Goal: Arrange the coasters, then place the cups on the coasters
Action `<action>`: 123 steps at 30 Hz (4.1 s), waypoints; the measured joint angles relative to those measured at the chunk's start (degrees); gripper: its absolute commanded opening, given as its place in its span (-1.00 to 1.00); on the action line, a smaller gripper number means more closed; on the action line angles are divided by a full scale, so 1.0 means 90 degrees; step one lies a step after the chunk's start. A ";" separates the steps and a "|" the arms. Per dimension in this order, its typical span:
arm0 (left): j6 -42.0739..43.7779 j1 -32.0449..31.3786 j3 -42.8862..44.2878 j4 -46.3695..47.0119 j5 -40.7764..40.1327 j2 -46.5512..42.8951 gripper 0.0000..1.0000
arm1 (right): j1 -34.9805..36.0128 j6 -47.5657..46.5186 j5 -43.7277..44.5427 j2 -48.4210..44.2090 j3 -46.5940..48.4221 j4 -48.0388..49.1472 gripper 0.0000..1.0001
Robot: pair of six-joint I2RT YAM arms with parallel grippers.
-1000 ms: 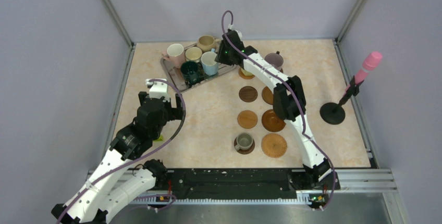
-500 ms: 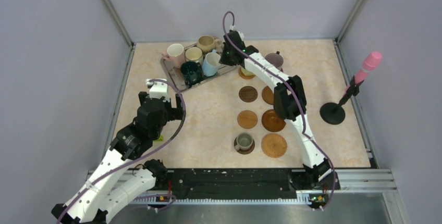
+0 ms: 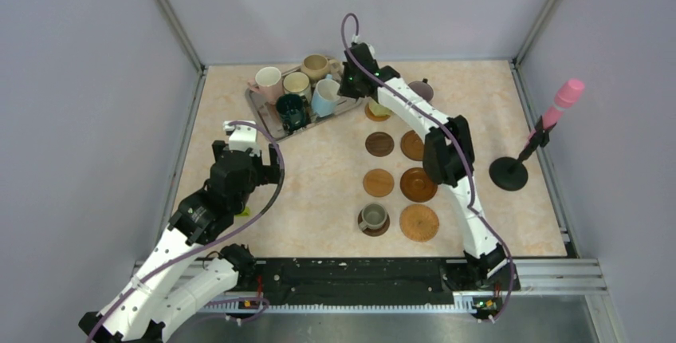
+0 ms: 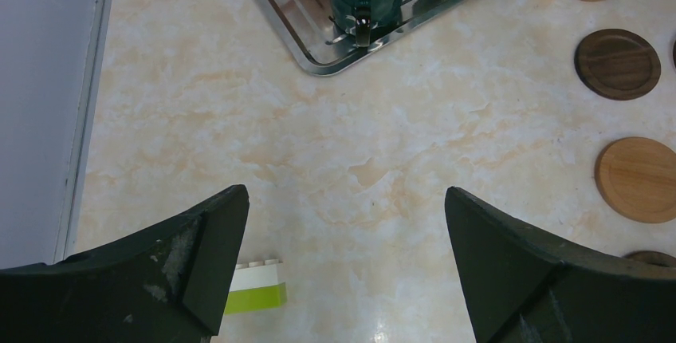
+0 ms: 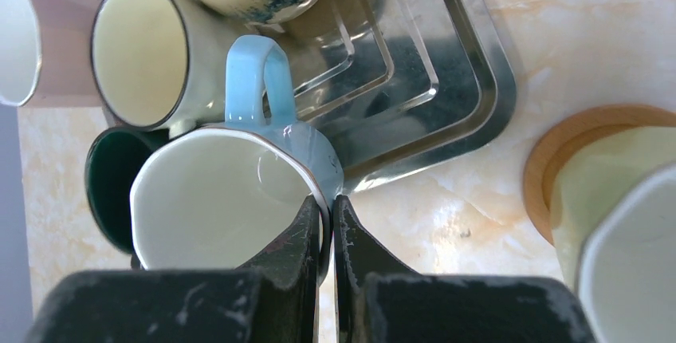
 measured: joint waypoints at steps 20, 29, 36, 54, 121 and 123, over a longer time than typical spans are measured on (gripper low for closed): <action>-0.0002 0.0000 -0.0002 0.0000 0.0005 0.0090 0.97 | -0.0197 -0.0529 0.0850 -0.4228 -0.2827 -0.0386 -1.00; -0.0015 0.0000 -0.0002 0.0000 0.0019 0.0172 0.97 | -0.0381 0.0121 0.2186 -0.5612 -0.4537 -0.0818 -1.00; -0.0015 0.0000 -0.0002 0.0000 0.0019 0.0172 0.98 | -0.0423 0.0991 0.3254 -0.6348 -0.5119 -0.1311 -1.00; -0.0017 0.0000 -0.0002 -0.0002 0.0015 0.0170 0.98 | -0.0879 0.3240 0.3789 -0.5824 -0.6152 -0.1826 -1.00; -0.0153 0.0000 -0.0002 -0.0007 -0.0211 0.0221 0.98 | -0.1222 0.2885 0.2579 -0.5858 -0.6178 -0.0967 0.98; -0.0245 0.0000 0.0000 -0.0012 -0.0248 0.0299 0.98 | -0.1222 0.2414 0.2147 -0.6234 -0.6290 -0.0576 0.98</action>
